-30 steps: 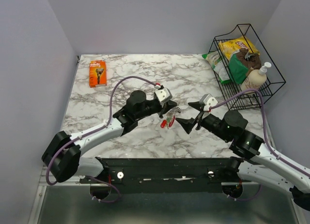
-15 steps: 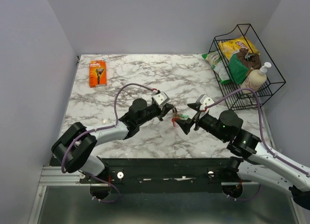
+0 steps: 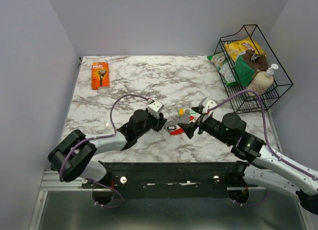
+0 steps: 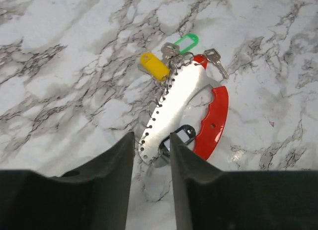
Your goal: Put the keys on the keyring
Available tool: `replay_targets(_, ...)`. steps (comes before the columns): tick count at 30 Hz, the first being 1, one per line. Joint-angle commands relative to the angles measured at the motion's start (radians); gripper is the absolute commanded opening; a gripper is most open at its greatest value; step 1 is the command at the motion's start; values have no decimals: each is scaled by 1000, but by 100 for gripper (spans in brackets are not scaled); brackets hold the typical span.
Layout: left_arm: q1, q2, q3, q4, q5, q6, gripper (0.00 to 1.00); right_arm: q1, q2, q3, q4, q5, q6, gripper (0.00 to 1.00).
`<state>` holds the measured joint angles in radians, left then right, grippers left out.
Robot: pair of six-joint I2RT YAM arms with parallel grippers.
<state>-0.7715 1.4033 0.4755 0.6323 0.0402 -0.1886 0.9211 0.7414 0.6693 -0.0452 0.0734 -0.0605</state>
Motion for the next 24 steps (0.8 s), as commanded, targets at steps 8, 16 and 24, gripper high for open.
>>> replay_targets(8, 1, -229, 77, -246, -322, 1, 99, 1, 6, 6, 36, -4, -4, 100)
replay_targets(16, 1, -300, 155, -324, -425, -20, 99, -17, 73, 50, 34, 43, 30, 100)
replay_targets(24, 1, -245, 226, -445, -511, -66, 99, -166, 168, 107, 34, -130, 155, 100)
